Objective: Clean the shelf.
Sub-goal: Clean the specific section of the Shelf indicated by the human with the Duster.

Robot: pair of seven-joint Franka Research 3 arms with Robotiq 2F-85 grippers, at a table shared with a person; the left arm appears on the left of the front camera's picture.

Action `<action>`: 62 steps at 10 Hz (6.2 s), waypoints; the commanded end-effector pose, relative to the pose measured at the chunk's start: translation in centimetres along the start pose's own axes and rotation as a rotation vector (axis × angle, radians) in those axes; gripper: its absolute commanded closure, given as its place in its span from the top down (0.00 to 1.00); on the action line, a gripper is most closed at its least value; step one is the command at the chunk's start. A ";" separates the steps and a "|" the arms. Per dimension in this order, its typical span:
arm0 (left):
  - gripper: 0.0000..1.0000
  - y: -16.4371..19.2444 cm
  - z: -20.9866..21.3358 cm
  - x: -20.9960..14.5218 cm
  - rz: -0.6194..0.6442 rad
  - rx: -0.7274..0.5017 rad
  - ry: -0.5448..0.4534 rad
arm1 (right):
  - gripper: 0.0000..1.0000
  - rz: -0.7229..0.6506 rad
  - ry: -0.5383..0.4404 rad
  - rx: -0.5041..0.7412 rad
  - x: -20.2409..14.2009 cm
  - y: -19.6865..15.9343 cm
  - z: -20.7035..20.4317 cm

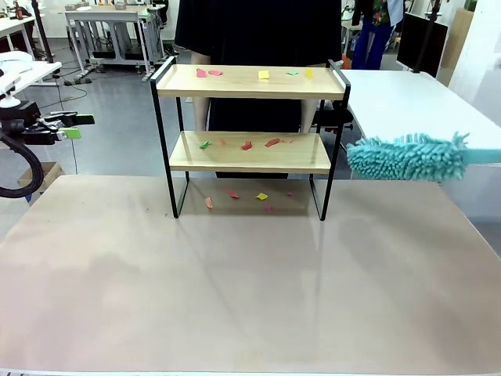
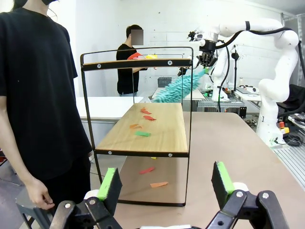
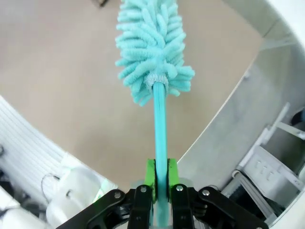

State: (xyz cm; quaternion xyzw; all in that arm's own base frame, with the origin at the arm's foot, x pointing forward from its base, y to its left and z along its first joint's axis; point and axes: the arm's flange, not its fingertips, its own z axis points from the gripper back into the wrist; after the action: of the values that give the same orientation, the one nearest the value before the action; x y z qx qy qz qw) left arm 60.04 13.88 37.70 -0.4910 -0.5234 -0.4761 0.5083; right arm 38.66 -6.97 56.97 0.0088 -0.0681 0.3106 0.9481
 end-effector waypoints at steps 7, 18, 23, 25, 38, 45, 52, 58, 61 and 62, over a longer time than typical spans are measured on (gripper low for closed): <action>1.00 -0.1 0.1 0.2 -0.015 0.001 0.009 | 0.13 0.633 0.200 0.341 -4.9 8.1 -1.8; 1.00 -0.1 0.1 0.2 -0.015 0.001 0.009 | 0.13 0.645 0.214 0.356 -4.1 9.1 -2.9; 1.00 -0.1 0.1 0.2 -0.015 0.001 0.009 | 0.13 0.645 0.214 0.356 -4.1 9.1 -2.9; 1.00 -0.1 0.1 0.2 -0.015 0.001 0.009 | 0.13 0.645 0.214 0.356 -4.1 9.1 -2.9; 1.00 -0.1 0.1 0.2 -0.015 0.001 0.009 | 0.13 0.469 0.043 0.419 -1.4 17.3 -4.5; 1.00 -0.1 0.1 0.2 -0.015 0.001 0.009 | 0.13 0.076 -0.214 0.496 3.9 27.3 -11.7; 1.00 -0.1 0.1 0.2 -0.015 0.001 0.009 | 0.13 0.097 -0.189 0.499 5.7 25.8 -9.5; 1.00 -0.1 0.1 0.2 -0.015 0.001 0.009 | 0.13 -0.048 -0.182 0.467 12.3 30.6 -13.5; 1.00 -0.1 0.1 0.2 -0.015 0.001 0.009 | 0.13 -0.160 -0.278 0.386 14.4 33.4 -15.2; 1.00 -0.1 0.1 0.2 -0.015 0.001 0.009 | 0.13 -0.183 -0.310 0.371 14.7 34.5 -15.4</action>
State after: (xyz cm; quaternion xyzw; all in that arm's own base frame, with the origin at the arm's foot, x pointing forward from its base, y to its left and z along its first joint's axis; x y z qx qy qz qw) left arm 60.05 13.89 37.68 -0.4909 -0.5234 -0.4761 0.5084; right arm 32.34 28.56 43.16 0.2346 -0.1247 0.2507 0.9309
